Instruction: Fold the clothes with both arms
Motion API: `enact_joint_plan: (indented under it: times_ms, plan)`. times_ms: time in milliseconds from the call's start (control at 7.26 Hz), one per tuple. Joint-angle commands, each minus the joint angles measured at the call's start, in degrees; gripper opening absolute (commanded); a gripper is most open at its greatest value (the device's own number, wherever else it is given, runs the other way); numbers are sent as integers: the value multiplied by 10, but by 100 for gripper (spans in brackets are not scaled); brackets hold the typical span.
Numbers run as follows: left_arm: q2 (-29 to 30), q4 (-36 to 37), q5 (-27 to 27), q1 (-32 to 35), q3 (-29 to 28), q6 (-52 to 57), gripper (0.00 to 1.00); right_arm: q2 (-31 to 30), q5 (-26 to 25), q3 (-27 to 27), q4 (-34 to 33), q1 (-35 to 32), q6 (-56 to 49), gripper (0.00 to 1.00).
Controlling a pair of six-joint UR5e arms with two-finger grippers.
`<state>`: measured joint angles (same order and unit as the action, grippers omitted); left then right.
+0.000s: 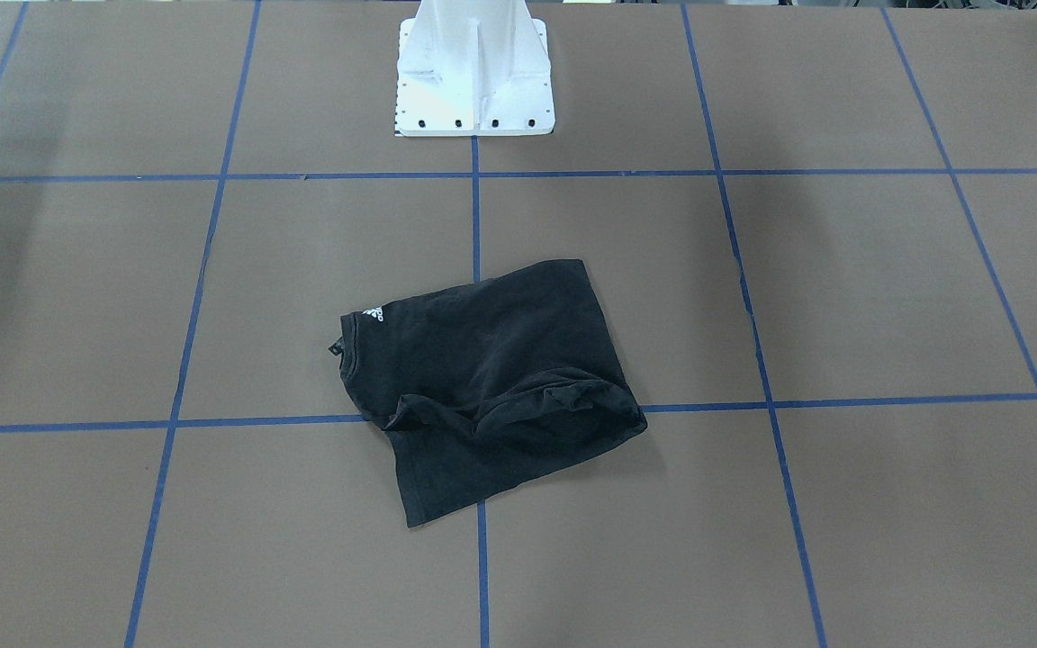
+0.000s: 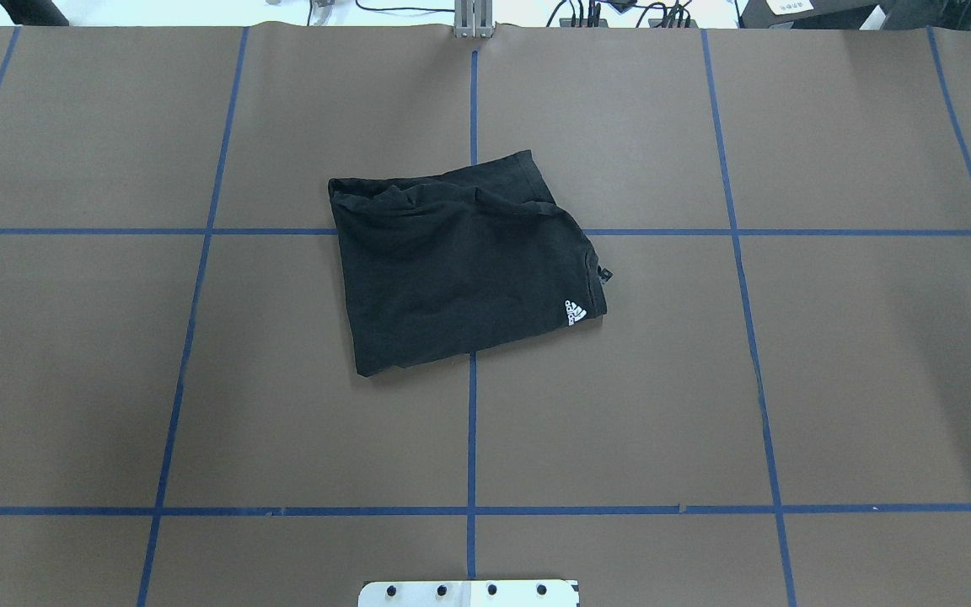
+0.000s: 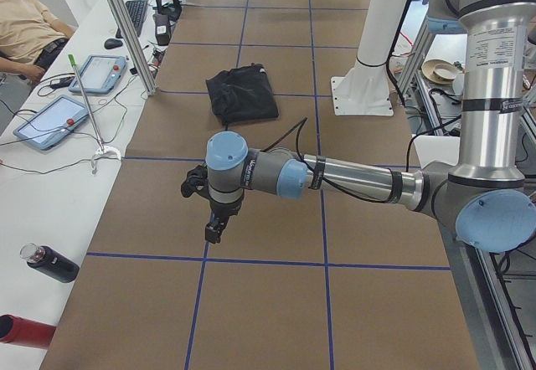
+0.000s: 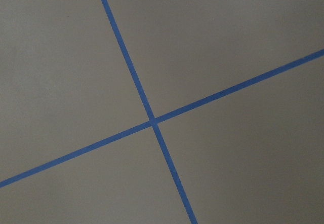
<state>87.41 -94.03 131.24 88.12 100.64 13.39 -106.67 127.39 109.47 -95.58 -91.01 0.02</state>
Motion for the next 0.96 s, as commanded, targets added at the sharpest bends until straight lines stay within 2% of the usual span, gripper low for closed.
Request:
enact_joint_plan:
  times_ms: [0,138,551,827]
  plan:
    - [-12,-3,22,2,-2,2,100,-3,0,-26,64,0,2,100]
    - [-11,-3,23,2,-2,1,100,-3,2,-40,95,1,7,100]
    - [-11,-3,24,1,-1,2,100,3,4,-38,105,40,28,100]
    - [-12,2,18,2,3,-2,100,3,30,-31,103,39,21,100]
